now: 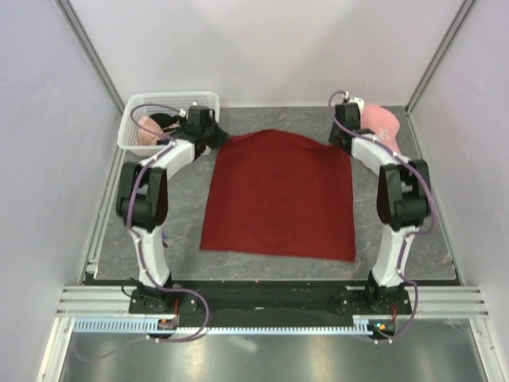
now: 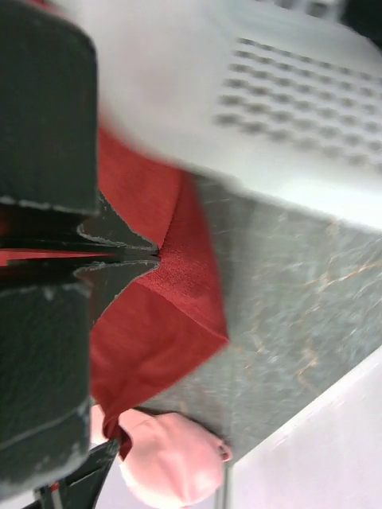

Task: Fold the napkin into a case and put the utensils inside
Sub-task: Flatten out the crumpled napkin at the center of the board.

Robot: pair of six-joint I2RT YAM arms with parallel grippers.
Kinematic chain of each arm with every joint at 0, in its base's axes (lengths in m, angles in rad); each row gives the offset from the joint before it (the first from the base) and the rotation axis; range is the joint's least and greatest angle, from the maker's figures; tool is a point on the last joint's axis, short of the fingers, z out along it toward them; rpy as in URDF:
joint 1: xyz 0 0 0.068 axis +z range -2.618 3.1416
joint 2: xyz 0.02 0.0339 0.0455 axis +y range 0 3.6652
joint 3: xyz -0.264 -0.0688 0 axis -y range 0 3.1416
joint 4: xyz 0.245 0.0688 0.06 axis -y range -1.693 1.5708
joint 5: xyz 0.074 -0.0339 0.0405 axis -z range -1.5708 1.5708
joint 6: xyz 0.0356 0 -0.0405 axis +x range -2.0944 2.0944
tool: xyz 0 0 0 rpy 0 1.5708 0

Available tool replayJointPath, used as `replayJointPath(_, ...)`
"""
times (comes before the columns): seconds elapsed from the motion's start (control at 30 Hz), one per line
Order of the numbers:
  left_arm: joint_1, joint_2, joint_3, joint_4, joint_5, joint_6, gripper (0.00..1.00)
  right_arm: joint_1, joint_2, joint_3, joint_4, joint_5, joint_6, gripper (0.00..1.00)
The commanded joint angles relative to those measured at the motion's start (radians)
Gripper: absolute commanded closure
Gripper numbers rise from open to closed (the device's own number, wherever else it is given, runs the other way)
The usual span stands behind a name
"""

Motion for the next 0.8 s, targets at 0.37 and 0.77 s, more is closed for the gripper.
replayJointPath(0.37, 0.054, 0.106, 0.466, -0.318, -0.053, 0.282, 0.27, -0.053, 0.162, 0.439, -0.282, 0.056, -0.014, 0.14)
replayJointPath(0.77, -0.203, -0.111, 0.04, -0.289, 0.017, 0.29, 0.62, 0.14, -0.226, -0.152, -0.264, -0.212, 0.195, 0.32)
